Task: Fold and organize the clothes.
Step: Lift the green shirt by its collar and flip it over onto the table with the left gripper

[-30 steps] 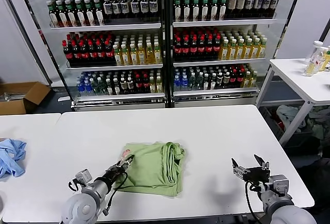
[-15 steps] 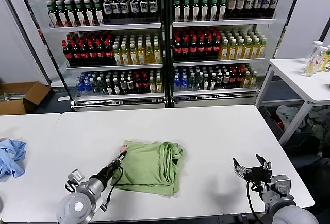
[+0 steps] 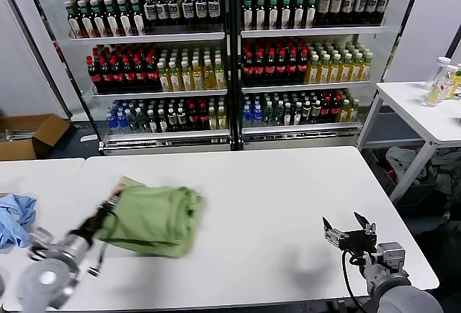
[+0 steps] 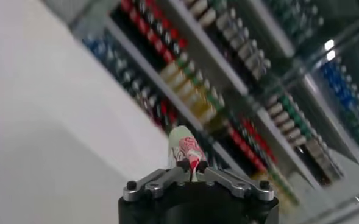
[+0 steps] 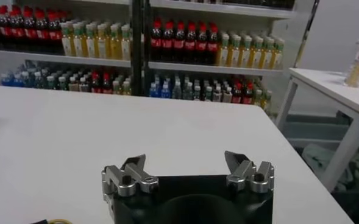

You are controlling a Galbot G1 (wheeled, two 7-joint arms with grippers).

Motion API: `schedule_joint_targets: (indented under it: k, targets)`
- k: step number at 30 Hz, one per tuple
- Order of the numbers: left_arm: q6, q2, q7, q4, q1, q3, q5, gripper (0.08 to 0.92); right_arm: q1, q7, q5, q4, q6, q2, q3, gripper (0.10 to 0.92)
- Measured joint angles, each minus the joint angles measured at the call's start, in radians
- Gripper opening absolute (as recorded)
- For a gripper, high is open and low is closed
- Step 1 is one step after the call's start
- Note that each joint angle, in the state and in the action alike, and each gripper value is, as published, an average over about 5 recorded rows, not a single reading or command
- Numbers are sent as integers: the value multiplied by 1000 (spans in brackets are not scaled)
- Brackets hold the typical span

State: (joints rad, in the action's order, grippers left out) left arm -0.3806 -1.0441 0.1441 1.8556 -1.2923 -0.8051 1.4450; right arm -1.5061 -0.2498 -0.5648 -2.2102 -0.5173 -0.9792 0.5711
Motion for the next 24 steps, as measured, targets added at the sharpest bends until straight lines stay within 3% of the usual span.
schedule_joint_targets:
  k: [6, 11, 24]
  targets:
    - [-7, 74, 15, 49, 13, -103, -27, 101, 4, 1, 11, -8, 1, -18, -15, 823]
    - [10, 80, 43, 117, 4, -65, -144, 101, -1, 4, 18, -14, 7, -19, -20, 823]
    - [49, -115, 139, 106, 71, 343, -646, 101, 10, 10, 21, -2, 24, -8, -38, 823]
